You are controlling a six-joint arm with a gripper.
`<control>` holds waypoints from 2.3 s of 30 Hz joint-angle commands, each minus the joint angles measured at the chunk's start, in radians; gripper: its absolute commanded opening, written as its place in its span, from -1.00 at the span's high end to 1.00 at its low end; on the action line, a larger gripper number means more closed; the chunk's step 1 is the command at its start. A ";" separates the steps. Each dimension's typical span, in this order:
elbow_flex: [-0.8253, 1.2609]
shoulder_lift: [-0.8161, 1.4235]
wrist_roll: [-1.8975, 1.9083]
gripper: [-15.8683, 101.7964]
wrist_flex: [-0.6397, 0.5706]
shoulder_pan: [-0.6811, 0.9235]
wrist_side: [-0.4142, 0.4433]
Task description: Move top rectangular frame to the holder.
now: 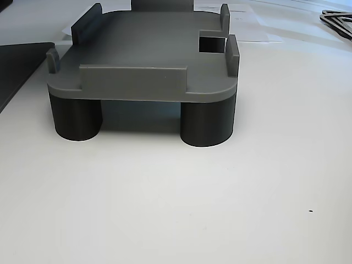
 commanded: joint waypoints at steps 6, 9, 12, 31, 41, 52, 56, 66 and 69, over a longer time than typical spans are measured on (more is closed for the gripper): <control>0.018 0.011 0.008 0.92 -0.035 0.008 -0.057; 0.066 0.034 0.008 0.92 -0.063 0.006 -0.077; 0.086 0.041 0.018 0.92 -0.064 0.003 -0.086; 0.195 0.089 0.011 0.92 -0.161 -0.025 -0.115; 0.206 0.081 0.017 0.92 -0.161 -0.035 -0.121; 0.204 0.071 0.025 0.92 -0.146 -0.043 -0.150; 0.207 0.071 0.026 0.92 -0.146 -0.044 -0.155; 0.210 0.060 0.023 0.92 -0.153 -0.049 -0.156; 0.212 0.058 0.023 0.92 -0.156 -0.049 -0.158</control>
